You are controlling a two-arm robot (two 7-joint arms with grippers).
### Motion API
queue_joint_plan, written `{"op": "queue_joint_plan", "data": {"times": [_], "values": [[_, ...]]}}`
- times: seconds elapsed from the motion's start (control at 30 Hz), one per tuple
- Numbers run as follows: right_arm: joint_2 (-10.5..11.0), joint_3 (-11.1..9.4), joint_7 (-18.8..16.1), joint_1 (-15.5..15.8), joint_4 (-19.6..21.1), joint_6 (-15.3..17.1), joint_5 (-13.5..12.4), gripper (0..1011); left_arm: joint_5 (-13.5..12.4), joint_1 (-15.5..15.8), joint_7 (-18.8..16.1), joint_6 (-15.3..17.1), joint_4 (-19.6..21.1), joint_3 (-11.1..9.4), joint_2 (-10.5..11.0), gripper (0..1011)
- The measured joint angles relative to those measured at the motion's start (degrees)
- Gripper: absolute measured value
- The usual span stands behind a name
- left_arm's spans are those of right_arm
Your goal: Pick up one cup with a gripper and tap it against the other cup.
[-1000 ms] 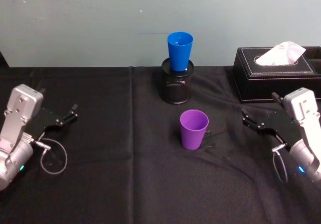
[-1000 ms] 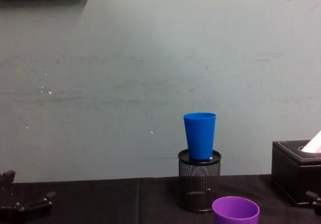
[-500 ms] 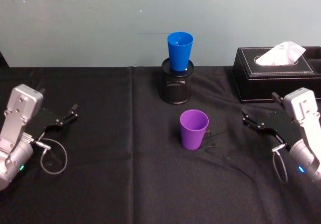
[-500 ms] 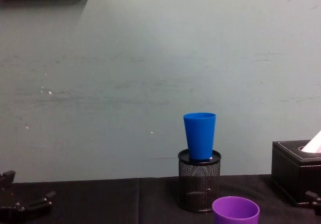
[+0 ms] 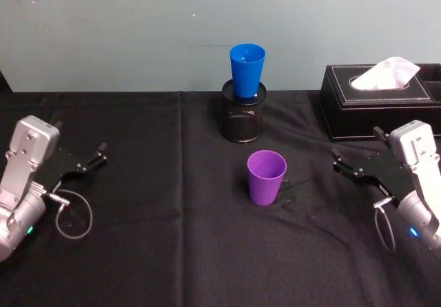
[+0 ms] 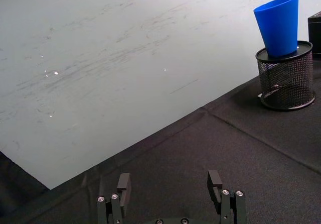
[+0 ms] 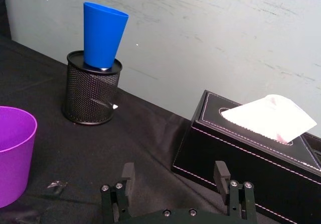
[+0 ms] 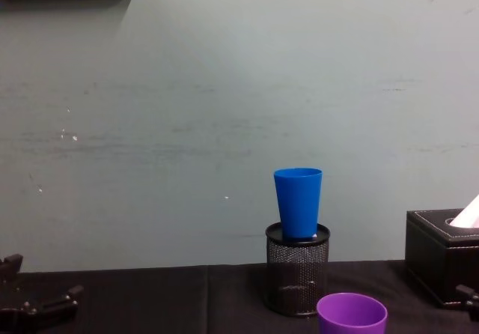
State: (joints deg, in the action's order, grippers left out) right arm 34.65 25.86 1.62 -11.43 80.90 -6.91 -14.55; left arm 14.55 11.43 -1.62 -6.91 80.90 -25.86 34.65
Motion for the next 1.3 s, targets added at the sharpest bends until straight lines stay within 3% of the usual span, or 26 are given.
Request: {"op": "queue_joint_plan", "data": {"times": [0.13,0.23,0.37,0.5,0.73,1.3], "values": [[0.0,-0.3,-0.4,1.2,0.9,-0.4,0.1,1000,0.0,0.0,0.0,0.0,0.0,0.0,0.0,1000],[0.3,-0.7,-2.8,2.6,2.0,-1.3,-1.3,1000,0.0,0.0,0.0,0.0,0.0,0.0,0.0,1000],[0.9,-1.1,-7.9,4.4,3.6,-2.7,-4.6,1000,0.0,0.0,0.0,0.0,0.0,0.0,0.0,1000],[1.0,-1.4,-14.8,5.6,4.3,-3.3,-10.0,1000,0.0,0.0,0.0,0.0,0.0,0.0,0.0,1000],[-0.9,-1.1,-21.9,5.0,2.8,-3.0,-14.3,1000,0.0,0.0,0.0,0.0,0.0,0.0,0.0,1000],[-8.6,1.9,-26.0,-2.7,-6.2,-1.8,-10.6,1000,0.0,0.0,0.0,0.0,0.0,0.0,0.0,1000]]}}
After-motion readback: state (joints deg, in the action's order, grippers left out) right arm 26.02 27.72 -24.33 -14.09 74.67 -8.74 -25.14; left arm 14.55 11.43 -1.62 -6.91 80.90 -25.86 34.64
